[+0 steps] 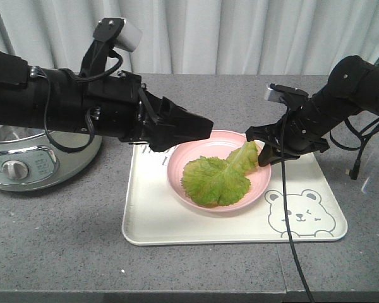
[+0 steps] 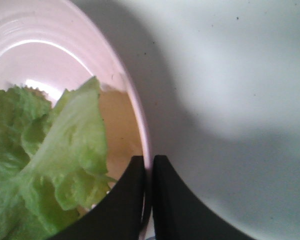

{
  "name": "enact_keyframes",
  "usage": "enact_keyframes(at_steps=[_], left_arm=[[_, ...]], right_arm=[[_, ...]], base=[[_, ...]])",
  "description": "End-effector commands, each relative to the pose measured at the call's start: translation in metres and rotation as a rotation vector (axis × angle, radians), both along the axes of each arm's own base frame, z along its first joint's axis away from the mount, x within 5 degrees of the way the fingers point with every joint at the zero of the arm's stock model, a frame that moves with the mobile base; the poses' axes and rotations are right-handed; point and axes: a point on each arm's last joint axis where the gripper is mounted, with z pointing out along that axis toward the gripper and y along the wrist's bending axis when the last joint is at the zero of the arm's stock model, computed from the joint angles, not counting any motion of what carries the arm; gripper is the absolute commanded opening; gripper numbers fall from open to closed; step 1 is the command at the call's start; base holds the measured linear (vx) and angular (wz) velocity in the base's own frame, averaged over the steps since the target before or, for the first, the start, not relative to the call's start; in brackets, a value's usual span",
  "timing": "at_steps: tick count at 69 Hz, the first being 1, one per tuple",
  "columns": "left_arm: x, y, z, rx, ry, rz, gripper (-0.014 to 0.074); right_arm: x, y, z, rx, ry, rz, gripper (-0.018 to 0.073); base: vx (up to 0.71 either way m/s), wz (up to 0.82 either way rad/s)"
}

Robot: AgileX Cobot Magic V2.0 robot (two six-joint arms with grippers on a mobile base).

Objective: Transfer vegetables to tray and serve
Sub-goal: 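Grip the pink plate rim with the right gripper and slide it onto the tray, then open the right gripper and withdraw both grippers from the plate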

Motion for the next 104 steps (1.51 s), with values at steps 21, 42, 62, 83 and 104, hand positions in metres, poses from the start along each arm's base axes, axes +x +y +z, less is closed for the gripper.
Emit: enact_keyframes(at_steps=[21,42,62,83,104], left_arm=[[-0.007,0.002,0.024,-0.078,-0.037,0.017,0.0486],[-0.007,0.002,0.024,-0.078,-0.037,0.017,0.0486],[-0.007,0.002,0.024,-0.082,-0.035,0.018,0.0486],[-0.003,0.017,0.009,0.078,0.059,0.080,0.0486],[0.000,0.056,-0.017,0.241,0.212,0.251,0.0486]], right_arm=[[-0.004,0.000,0.038,0.031,-0.098,0.003,0.0351],[-0.046,-0.011,0.109,-0.082,-0.234,0.095,0.0312],[-0.105,-0.019,0.153,-0.104,-0.371,0.091,0.0249],[-0.133,-0.068,0.125,-0.194,-0.339,-0.067,0.0244],[-0.144,-0.091,0.092,-0.182,-0.233,-0.098,0.0244]], base=[[0.00,0.00],[0.00,0.00],[0.00,0.00],[0.00,0.00],[0.00,0.00]])
